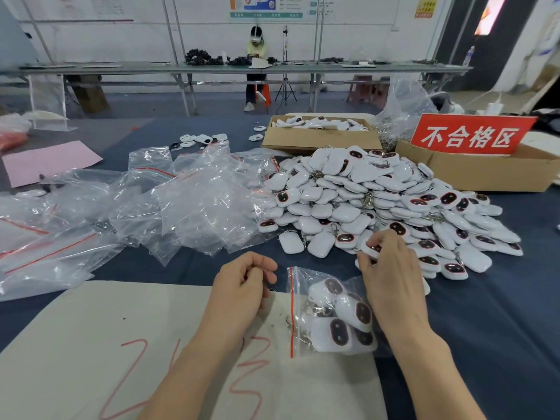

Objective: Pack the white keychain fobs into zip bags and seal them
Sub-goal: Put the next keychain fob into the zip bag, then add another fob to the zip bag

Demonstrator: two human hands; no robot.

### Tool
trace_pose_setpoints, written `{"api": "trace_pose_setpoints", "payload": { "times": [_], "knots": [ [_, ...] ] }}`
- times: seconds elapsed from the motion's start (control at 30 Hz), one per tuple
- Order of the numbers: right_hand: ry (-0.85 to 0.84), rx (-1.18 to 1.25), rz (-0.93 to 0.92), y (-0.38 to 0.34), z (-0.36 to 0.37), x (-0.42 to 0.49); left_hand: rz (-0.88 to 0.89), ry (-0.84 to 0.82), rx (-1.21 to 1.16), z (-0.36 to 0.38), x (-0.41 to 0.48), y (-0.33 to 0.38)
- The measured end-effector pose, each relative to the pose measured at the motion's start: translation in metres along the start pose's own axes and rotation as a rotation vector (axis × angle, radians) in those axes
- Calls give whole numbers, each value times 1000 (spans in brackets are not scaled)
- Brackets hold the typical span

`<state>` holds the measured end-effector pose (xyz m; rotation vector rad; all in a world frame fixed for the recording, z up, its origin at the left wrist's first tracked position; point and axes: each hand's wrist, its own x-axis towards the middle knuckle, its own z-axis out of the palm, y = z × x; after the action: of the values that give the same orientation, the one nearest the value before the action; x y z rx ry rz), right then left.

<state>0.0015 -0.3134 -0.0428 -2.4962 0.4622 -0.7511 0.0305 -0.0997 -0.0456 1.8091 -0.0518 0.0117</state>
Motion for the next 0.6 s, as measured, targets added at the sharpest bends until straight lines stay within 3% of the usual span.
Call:
{"api": "trace_pose_setpoints", "payload": {
  "times": [0.13, 0.23, 0.33, 0.47, 0.6],
  "knots": [
    [54, 95, -33, 0, -3, 3, 15, 1, -13, -1, -1, 1],
    [25, 388, -23, -7, -10, 3, 57, 1, -95, 1, -5, 4],
    [-148, 788, -156, -25, -14, -3, 134, -40, -241, 5, -10, 11],
    [-424, 929, -241, -35, -11, -8, 182, -171, -243, 5, -15, 13],
    [-476, 1088, -176, -36, -13, -10, 186, -269, -277, 5, -19, 16]
  ]
}}
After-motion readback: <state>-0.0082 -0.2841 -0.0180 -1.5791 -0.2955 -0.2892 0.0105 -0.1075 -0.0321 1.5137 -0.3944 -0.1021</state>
